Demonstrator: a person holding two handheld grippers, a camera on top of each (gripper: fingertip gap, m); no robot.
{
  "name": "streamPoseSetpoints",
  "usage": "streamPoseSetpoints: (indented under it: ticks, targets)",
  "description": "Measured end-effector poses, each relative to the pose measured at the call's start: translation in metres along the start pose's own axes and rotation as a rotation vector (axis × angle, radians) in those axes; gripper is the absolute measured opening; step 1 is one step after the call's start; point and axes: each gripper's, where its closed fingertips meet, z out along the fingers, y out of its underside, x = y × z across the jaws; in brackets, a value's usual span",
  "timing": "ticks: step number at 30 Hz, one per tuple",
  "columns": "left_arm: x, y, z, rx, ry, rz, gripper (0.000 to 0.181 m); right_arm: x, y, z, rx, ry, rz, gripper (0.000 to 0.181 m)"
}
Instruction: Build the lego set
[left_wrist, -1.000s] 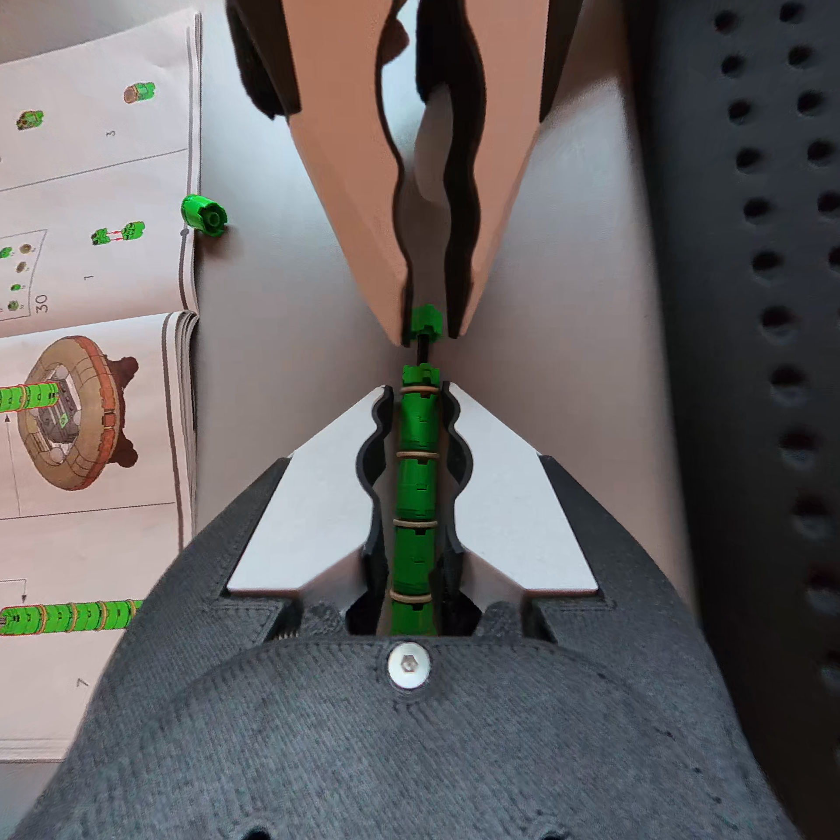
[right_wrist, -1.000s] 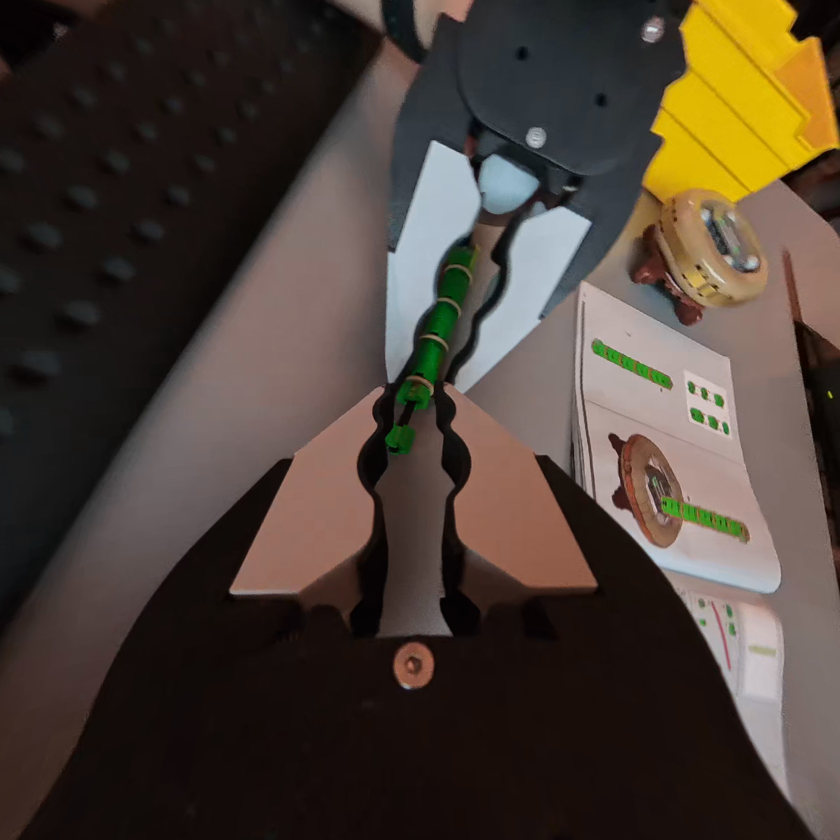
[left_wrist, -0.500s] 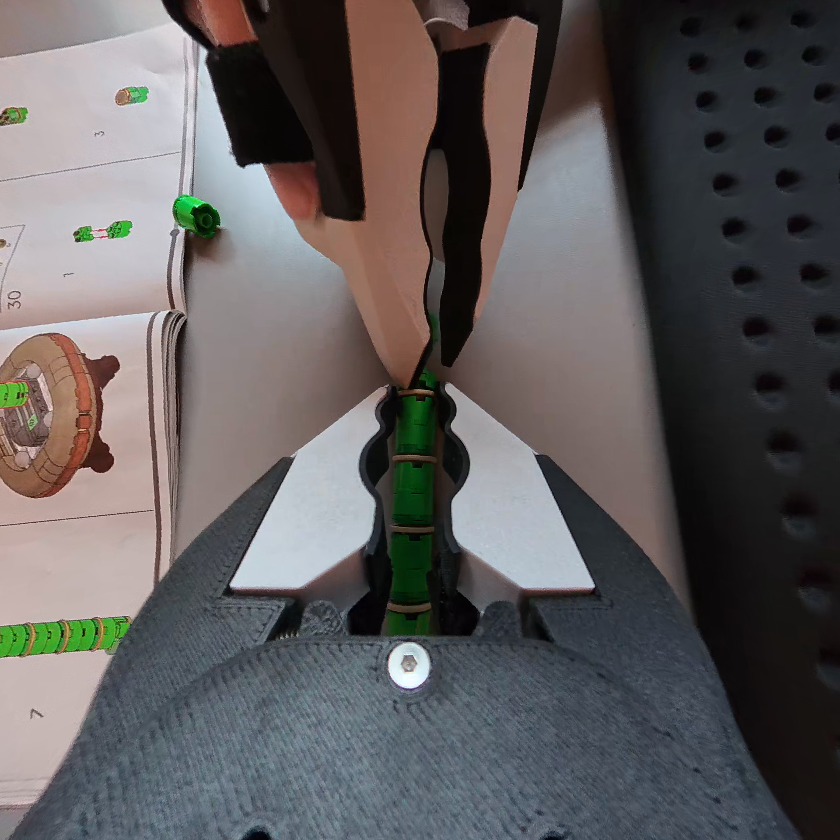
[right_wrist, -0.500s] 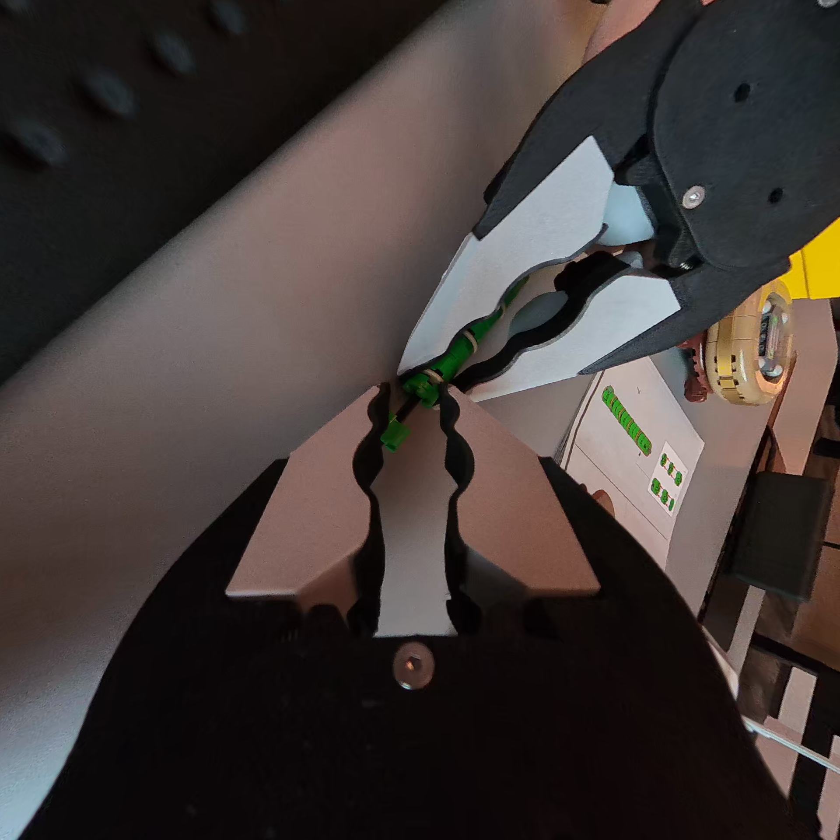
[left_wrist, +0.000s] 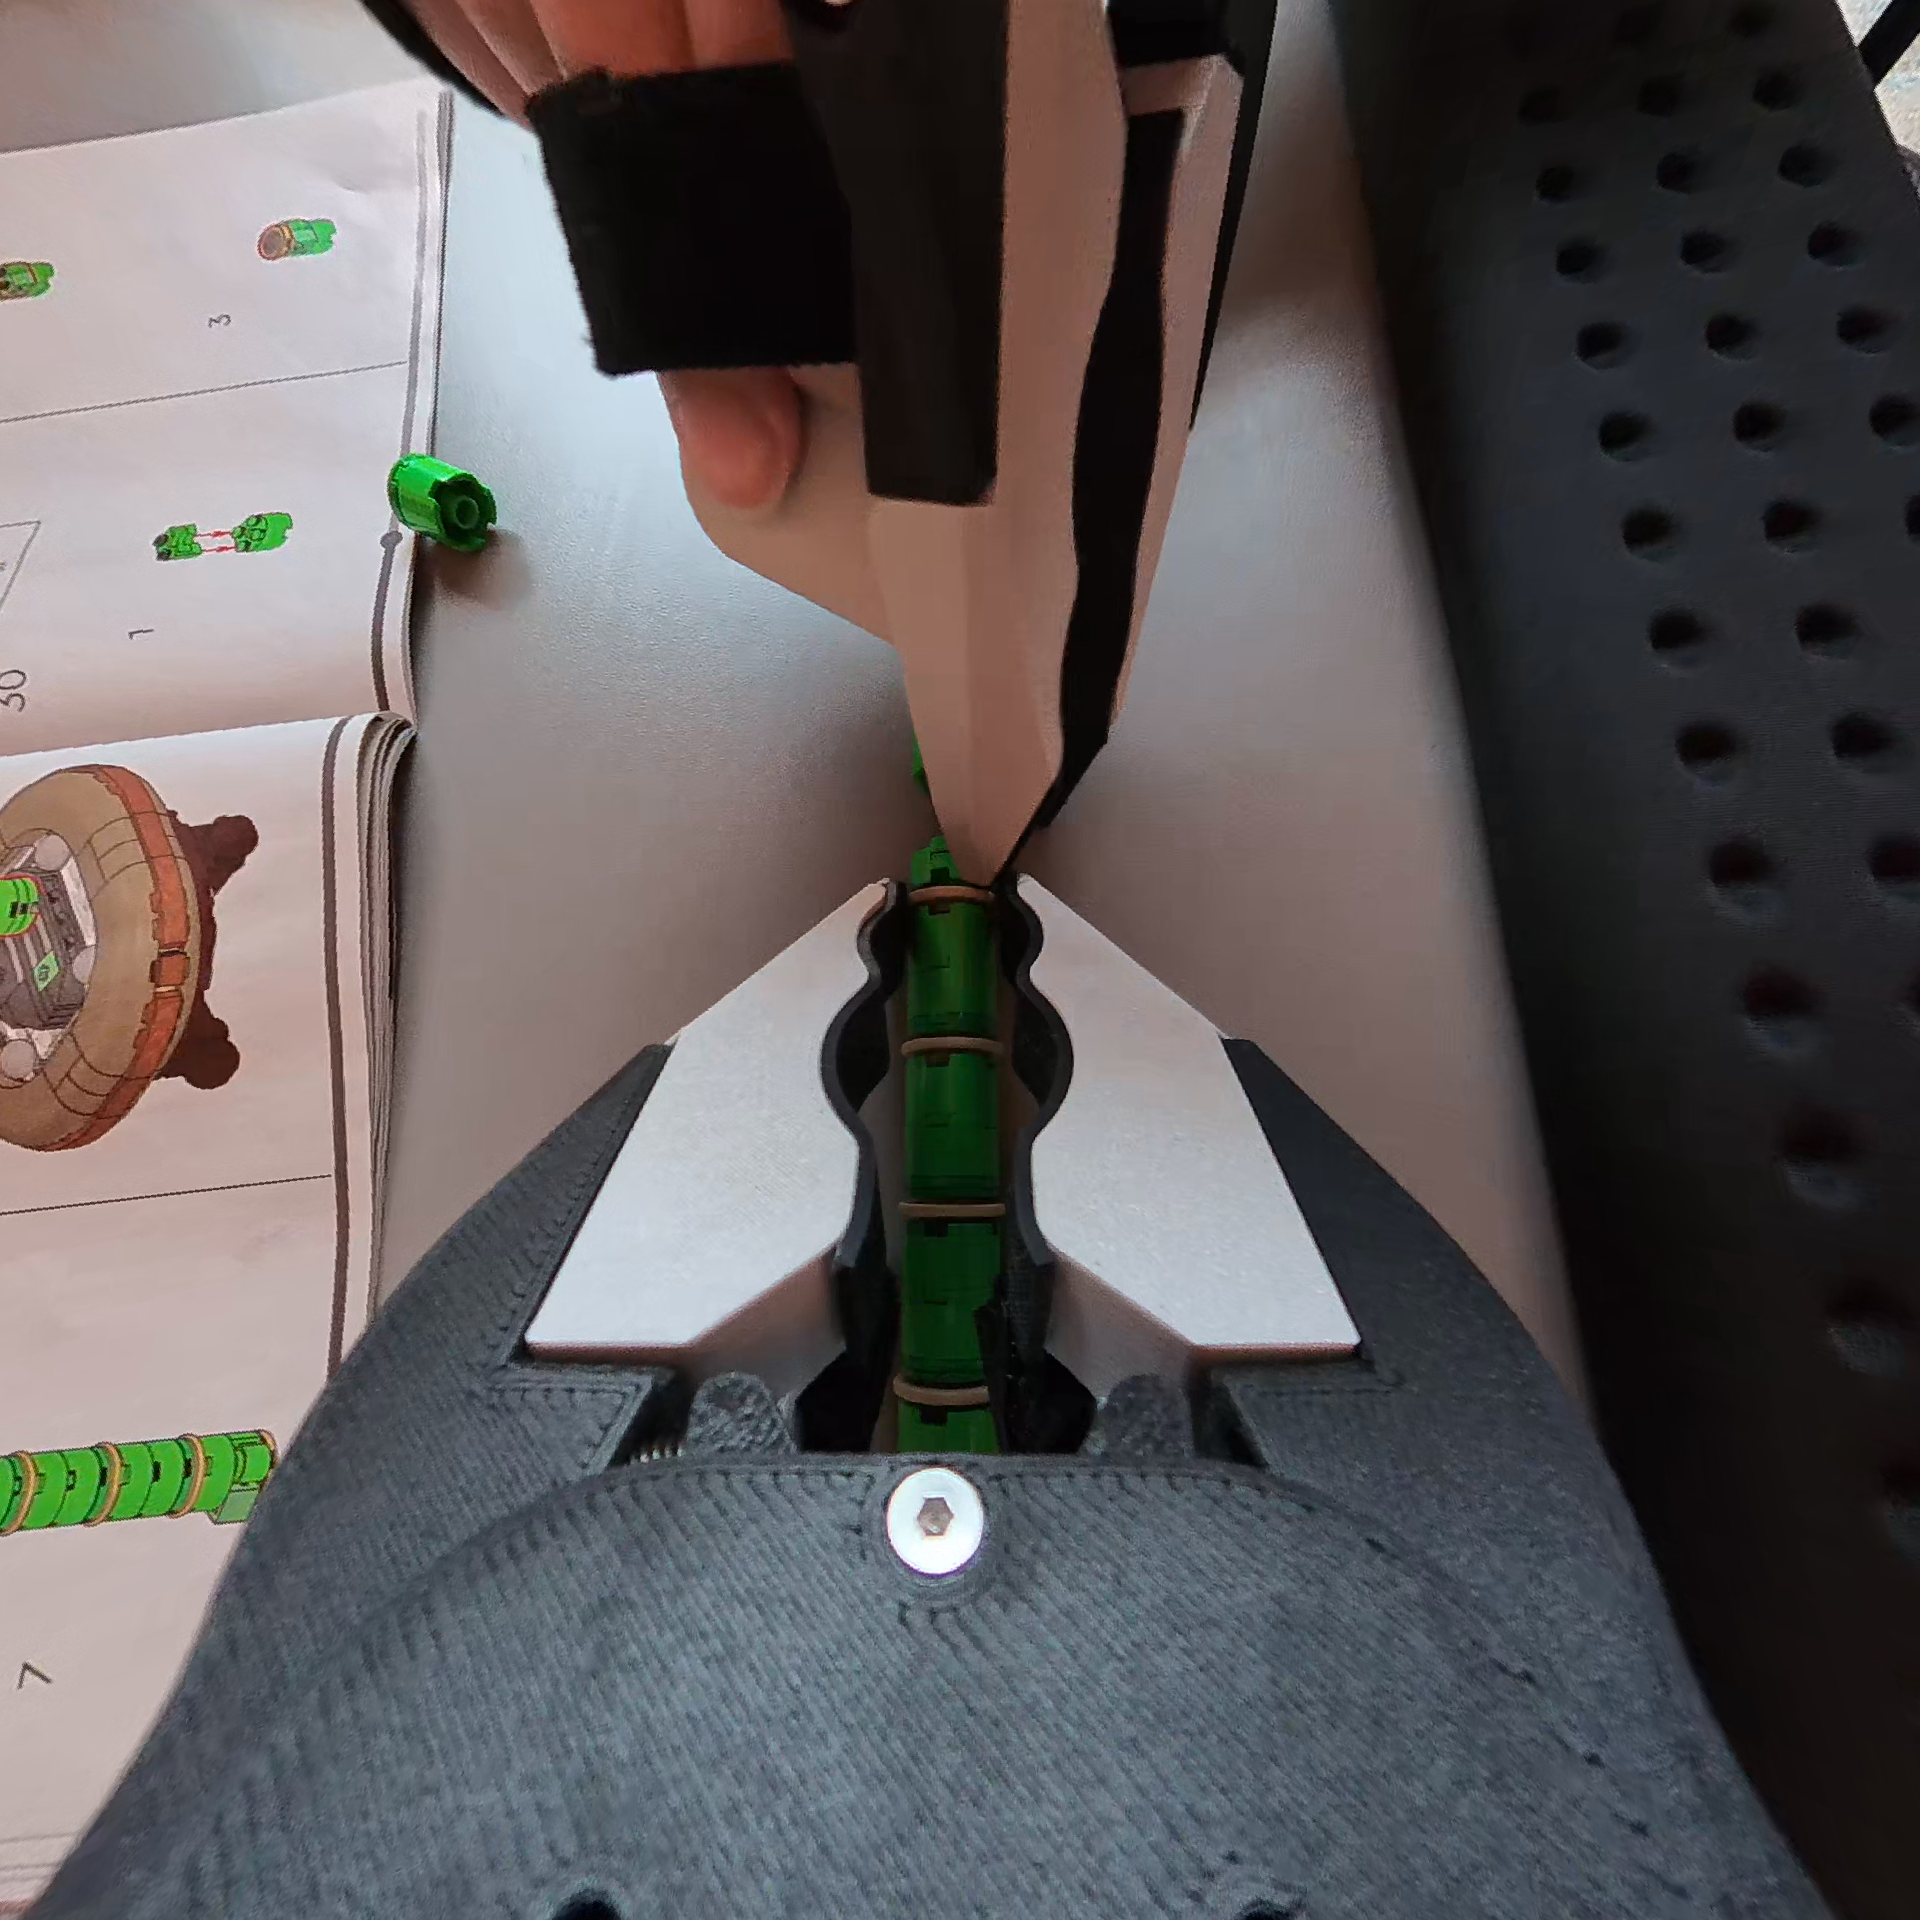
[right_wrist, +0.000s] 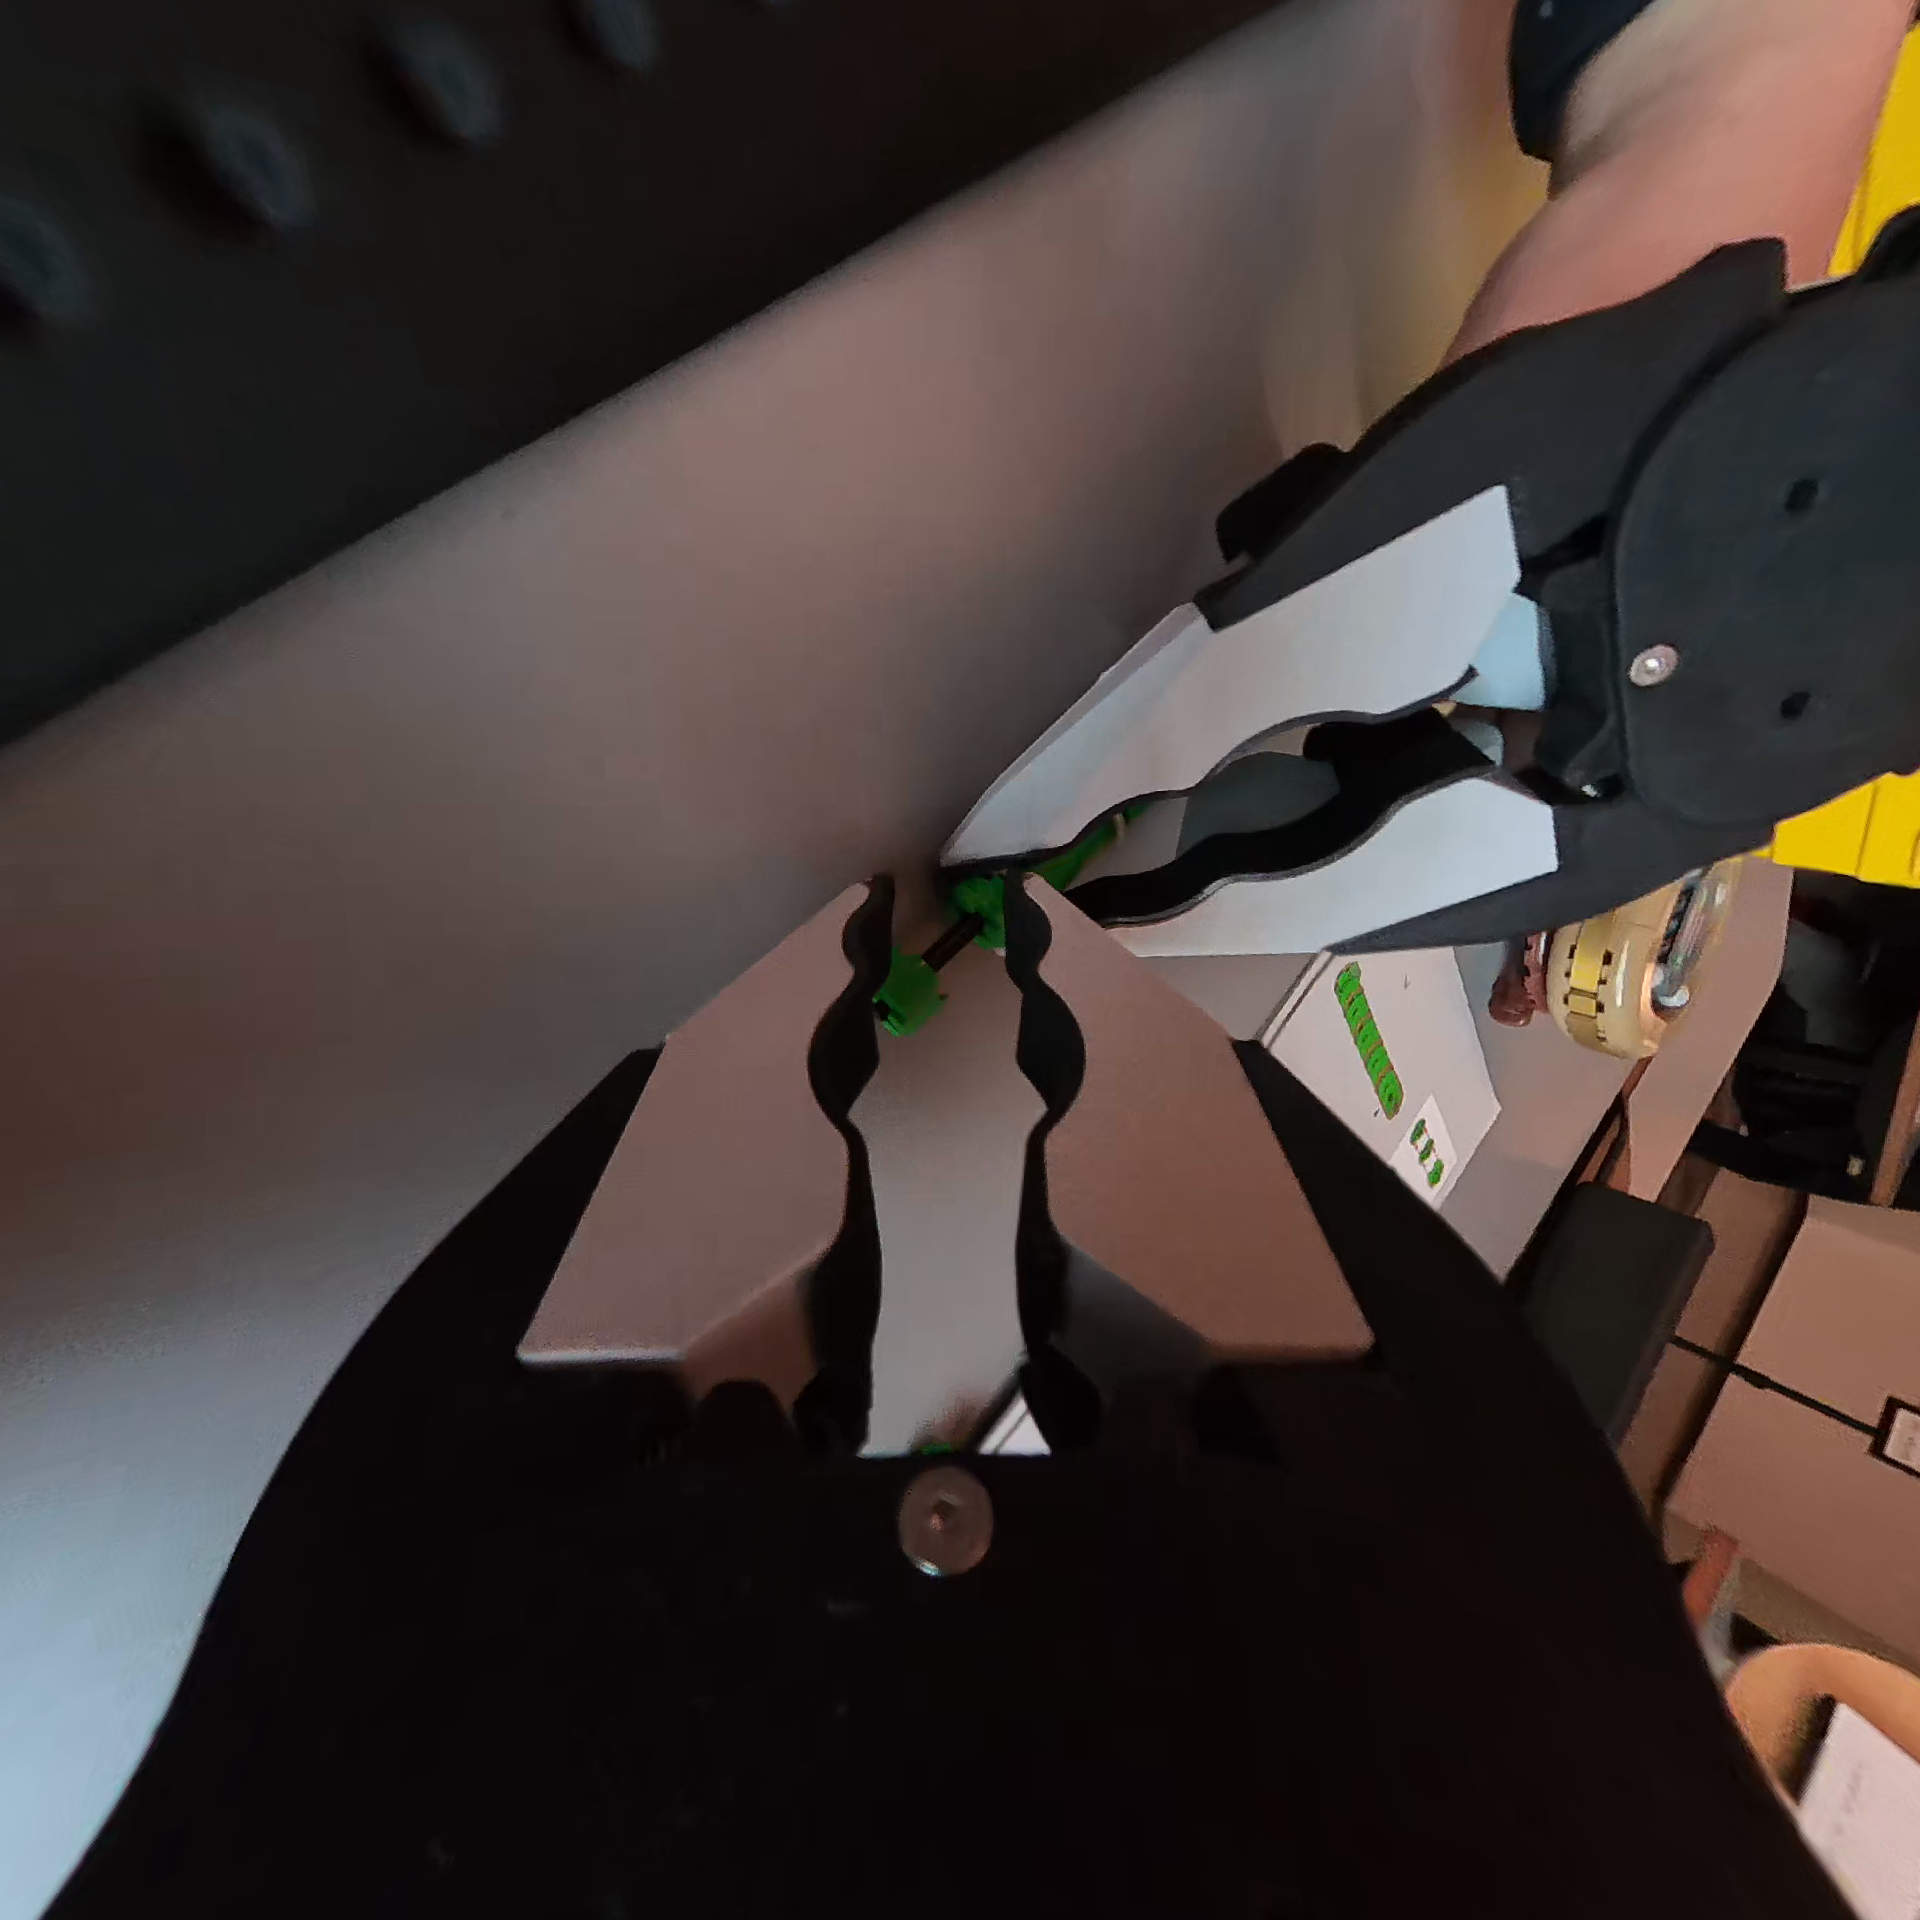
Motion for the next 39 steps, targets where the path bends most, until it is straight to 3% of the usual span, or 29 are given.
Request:
streamPoseSetpoints:
  ticks: [5,16,31,39]
  targets:
    - [-0.0001,0.0,0.0,0.0,-0.004,0.015,0.017,0.0009,0.0024,-0.0008,-0.045,-0.02,-0.064,0.022]
    - [0.0012,0.0001,-0.0002,0.0,0.0,0.033,0.017,0.0007,0.0057,-0.0014,0.015,-0.085,0.069,0.025]
    - [0.0015,0.0,-0.0001,0.007,0.018,0.029,0.017,-0.0011,0.0047,-0.0021,-0.041,-0.254,0.057,0.028]
    - [0.0016,-0.0001,-0.0001,0.007,0.008,0.04,0.017,-0.0031,0.005,-0.0024,-0.024,-0.251,0.117,0.032]
